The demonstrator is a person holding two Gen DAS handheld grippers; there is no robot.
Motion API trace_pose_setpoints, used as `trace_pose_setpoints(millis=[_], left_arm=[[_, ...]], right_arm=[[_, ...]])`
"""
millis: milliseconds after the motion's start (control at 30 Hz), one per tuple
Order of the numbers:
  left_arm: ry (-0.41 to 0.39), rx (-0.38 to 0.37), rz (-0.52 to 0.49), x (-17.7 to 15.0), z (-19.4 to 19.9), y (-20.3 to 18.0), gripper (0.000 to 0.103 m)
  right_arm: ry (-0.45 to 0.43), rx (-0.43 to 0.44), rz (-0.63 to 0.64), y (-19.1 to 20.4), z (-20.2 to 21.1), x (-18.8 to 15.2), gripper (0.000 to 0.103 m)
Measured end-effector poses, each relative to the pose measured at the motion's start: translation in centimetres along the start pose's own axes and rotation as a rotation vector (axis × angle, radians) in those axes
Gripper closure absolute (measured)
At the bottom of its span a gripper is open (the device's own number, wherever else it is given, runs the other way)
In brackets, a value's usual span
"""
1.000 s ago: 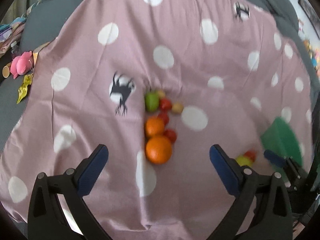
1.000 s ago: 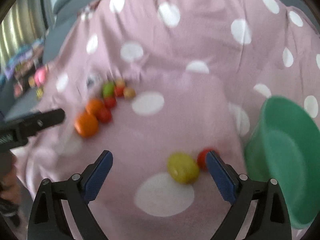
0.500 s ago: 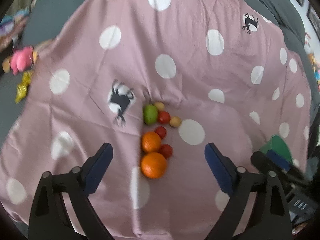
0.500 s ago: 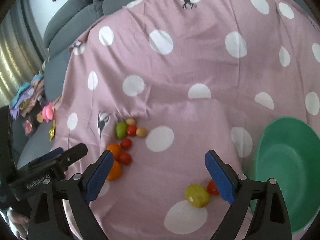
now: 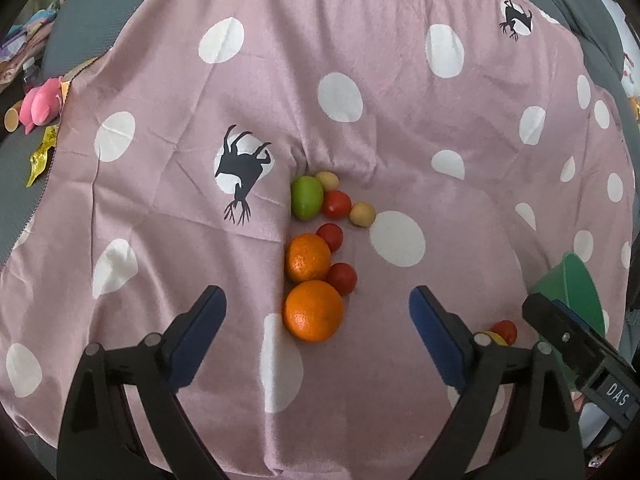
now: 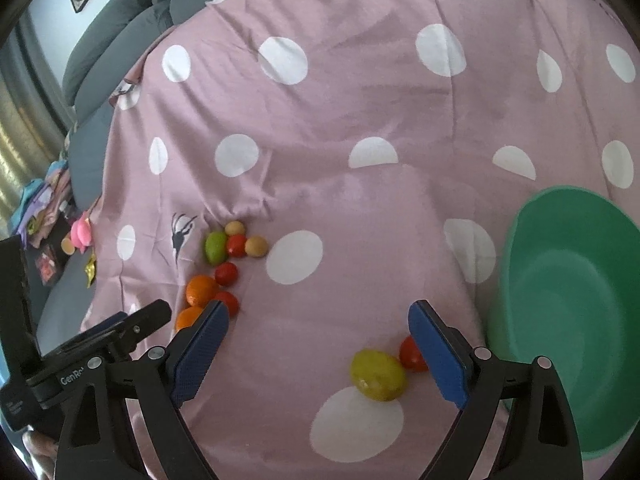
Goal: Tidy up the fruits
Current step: 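Move the left tool to the green lime while the right tool approaches the yellow lemon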
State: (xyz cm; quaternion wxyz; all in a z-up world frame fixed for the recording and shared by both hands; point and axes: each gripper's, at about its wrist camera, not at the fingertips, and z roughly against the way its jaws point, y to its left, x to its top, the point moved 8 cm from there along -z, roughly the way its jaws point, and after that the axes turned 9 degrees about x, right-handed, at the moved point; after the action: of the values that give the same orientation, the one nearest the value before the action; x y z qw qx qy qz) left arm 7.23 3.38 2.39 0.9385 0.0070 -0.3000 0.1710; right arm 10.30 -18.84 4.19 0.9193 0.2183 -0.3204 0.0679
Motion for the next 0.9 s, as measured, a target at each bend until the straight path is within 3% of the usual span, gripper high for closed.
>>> trace_pose_setpoints(millis=[167, 300, 500, 667, 767, 900], left_arm=[[-0.008, 0.011, -0.016, 0.0, 0.0, -0.4, 0.01], [-0.019, 0.022, -0.017, 0.3, 0.0, -0.3, 0.01], [-0.045, 0.045, -0.028, 0.8, 0.3, -0.2, 0.012], [-0.064, 0.068, -0.052, 1.8, 0.2, -0.2, 0.033], [-0.058, 0.037, -0.062, 3.0, -0.1, -0.7, 0.047], [-0.039, 0.036, -0.079, 5.0, -1.6, -1.1, 0.056]], right_arm=[[0.016, -0.031, -0.003, -0.8, -0.3, -0.5, 0.011], [0.026, 0.002, -0.008, -0.9, -0.2, -0.8, 0.02], [0.047, -0.039, -0.015, -1.8, -0.3, -1.8, 0.028], [0.047, -0.008, -0.037, -2.1, 0.0, -2.3, 0.031], [0.075, -0.041, -0.014, -2.1, -0.5, -2.7, 0.036], [0.129, -0.097, 0.004, -2.6, -1.7, -3.4, 0.038]])
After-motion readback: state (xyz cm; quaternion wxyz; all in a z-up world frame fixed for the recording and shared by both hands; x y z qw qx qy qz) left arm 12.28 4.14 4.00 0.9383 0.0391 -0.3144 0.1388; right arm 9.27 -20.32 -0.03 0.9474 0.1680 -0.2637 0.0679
